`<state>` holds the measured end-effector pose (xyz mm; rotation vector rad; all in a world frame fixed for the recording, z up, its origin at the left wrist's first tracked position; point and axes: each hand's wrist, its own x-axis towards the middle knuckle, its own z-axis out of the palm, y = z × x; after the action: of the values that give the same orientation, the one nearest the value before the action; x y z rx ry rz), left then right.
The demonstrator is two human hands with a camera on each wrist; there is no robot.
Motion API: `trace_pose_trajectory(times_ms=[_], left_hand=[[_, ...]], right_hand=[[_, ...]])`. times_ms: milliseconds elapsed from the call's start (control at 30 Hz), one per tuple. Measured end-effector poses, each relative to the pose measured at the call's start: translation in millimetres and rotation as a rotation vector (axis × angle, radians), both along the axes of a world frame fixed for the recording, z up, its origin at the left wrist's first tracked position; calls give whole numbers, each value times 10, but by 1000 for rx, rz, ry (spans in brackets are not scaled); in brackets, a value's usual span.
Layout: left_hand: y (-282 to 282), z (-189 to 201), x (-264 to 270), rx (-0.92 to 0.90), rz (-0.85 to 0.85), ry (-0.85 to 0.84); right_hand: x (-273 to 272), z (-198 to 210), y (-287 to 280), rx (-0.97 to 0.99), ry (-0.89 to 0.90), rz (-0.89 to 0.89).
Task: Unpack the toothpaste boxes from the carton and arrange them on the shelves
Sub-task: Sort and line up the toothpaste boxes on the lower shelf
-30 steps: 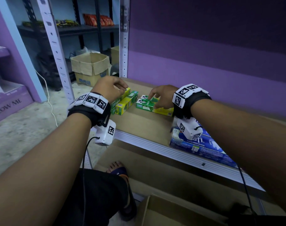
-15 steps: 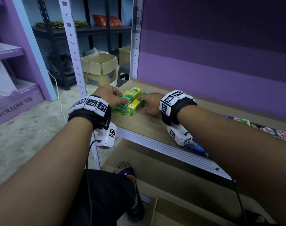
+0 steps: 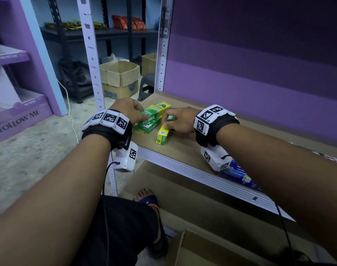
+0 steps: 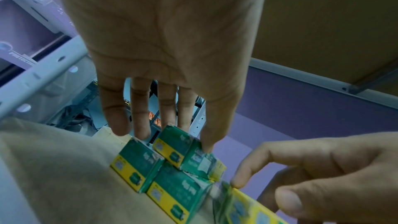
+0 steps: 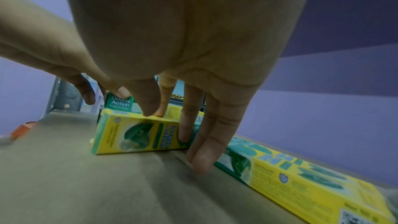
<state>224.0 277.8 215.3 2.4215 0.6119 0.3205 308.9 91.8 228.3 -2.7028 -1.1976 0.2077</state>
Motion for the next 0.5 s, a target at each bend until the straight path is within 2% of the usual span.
trace_pose_trajectory(times_ms=[200,500], left_hand=[[-96,-14,14,86,5,16],[-185,-5,60,161,28,60]], right_hand=[[-120,30,-100,30,61,26],[-205,118,-265,-32,134,5]])
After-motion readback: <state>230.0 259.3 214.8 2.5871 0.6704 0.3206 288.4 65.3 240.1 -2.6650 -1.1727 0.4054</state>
